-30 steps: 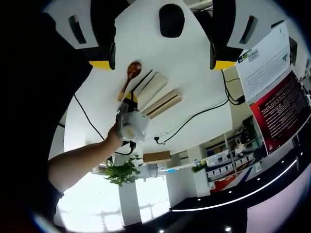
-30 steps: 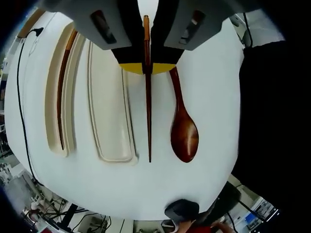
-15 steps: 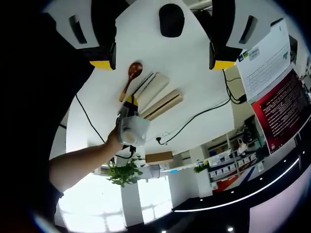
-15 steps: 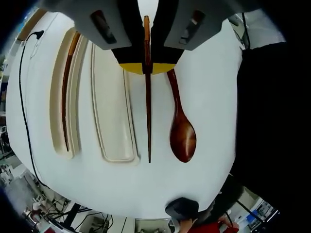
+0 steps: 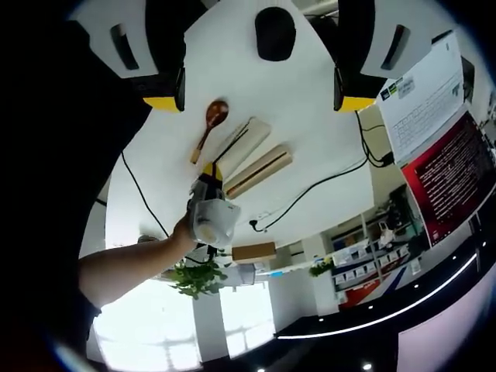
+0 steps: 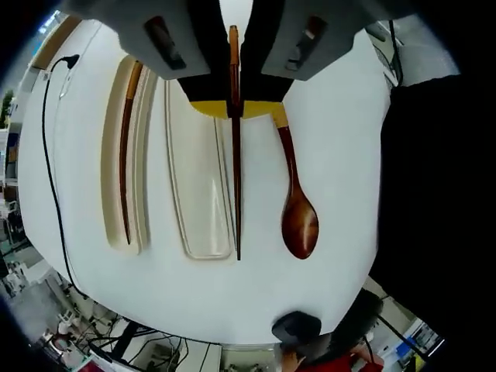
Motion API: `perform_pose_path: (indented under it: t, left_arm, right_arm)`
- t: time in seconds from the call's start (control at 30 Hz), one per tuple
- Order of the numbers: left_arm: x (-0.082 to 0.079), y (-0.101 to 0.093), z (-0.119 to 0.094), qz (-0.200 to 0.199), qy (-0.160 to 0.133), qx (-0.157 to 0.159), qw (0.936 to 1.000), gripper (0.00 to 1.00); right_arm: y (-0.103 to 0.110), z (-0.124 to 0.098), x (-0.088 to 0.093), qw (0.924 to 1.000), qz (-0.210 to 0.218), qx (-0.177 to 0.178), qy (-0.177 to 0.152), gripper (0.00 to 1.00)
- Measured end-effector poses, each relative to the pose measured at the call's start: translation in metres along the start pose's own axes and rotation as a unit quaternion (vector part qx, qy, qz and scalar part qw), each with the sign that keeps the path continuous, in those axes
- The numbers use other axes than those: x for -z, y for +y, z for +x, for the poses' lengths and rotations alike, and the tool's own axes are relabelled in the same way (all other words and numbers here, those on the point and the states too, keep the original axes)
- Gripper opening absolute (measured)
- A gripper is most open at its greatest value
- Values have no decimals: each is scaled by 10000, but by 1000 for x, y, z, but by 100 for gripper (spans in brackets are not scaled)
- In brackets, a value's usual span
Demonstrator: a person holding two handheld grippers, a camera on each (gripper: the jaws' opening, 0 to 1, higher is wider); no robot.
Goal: Arrange the utensils inside the cutlery case until each visible utensil rests in its matching compartment.
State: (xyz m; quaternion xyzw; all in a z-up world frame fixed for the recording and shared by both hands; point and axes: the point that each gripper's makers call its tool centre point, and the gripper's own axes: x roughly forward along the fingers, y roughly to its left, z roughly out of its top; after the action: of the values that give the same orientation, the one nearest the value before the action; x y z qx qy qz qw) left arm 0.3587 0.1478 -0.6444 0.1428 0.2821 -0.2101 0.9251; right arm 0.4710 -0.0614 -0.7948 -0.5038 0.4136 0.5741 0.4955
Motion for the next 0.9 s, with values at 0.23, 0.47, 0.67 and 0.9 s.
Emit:
perform_pose_path:
  t: [0.23,0.47,0.67,0.9]
  left_arm:
    - [1,-1,-1,-3,14,-4,10000,80]
    - [1,-5,1,-4,23,4,10000,80]
    - [0,-9,1,-15,15,10,10000,80]
    - [3,-9,1,-53,36,2,10000,80]
  right_arm:
    - [-13,-14,5,9999,-27,148,0,0]
    - [-35,-26,10,9995,85,315,-28,0]
    - [-50,-33,10,9988,121,464,-65,0]
    - [-66,-38,9,9979,161,618,-79,0]
